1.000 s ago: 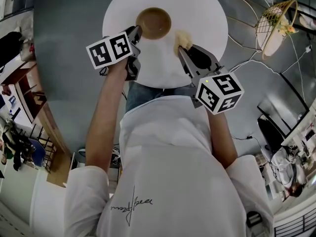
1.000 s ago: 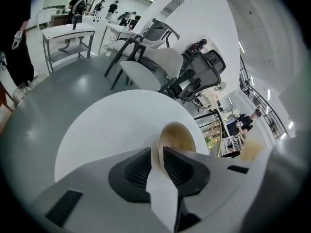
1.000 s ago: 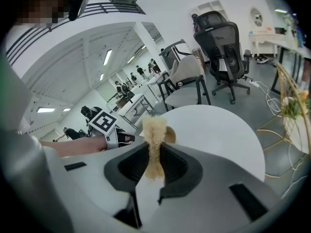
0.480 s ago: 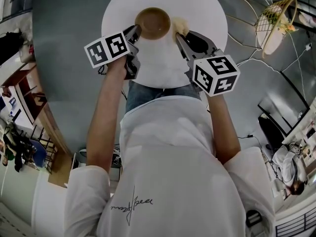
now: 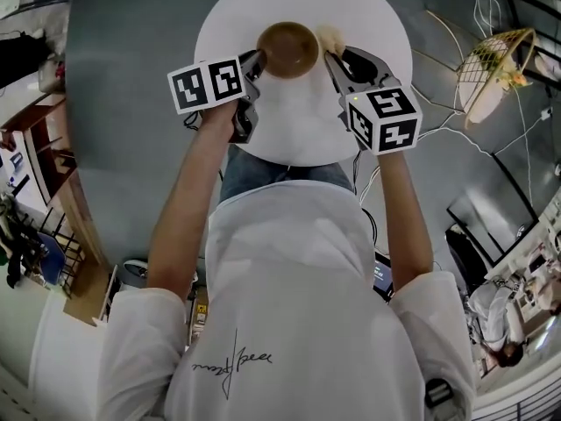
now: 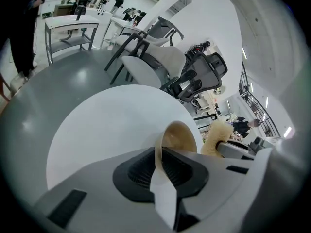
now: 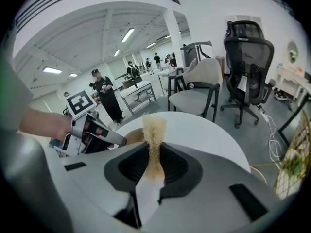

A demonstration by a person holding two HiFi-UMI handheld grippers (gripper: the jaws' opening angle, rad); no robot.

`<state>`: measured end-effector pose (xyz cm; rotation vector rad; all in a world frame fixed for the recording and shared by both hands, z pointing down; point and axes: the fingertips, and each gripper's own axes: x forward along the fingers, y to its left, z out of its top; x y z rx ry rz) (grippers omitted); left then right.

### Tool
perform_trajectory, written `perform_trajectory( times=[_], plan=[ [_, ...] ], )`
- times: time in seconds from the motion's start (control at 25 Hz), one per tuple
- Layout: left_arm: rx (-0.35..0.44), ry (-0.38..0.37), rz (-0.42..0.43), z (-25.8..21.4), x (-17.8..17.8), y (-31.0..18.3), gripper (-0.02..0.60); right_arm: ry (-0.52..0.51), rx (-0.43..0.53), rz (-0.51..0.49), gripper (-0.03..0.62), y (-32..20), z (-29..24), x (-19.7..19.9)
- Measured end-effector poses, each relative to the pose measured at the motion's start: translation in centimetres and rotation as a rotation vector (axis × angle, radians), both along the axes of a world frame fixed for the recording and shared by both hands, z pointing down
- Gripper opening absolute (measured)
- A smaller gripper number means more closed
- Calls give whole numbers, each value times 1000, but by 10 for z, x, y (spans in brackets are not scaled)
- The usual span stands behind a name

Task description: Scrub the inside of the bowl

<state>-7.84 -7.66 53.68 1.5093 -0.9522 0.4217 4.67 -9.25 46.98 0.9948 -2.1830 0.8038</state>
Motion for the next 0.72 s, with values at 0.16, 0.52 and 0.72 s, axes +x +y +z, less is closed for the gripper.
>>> perform_trajectory(
  times=[0.16,0.52,0.72],
  plan=[
    [2,3,-9,-4,-4,-3,35,68,44,-90,83,-11,0,-9],
    [-7,24,-26,-5,-3,-1,21,313,160,-437,83,-21,9,-37],
    [-7,28,-1,-4,-2,0,18,413,250,-619,83,-29,9,-57]
  ],
)
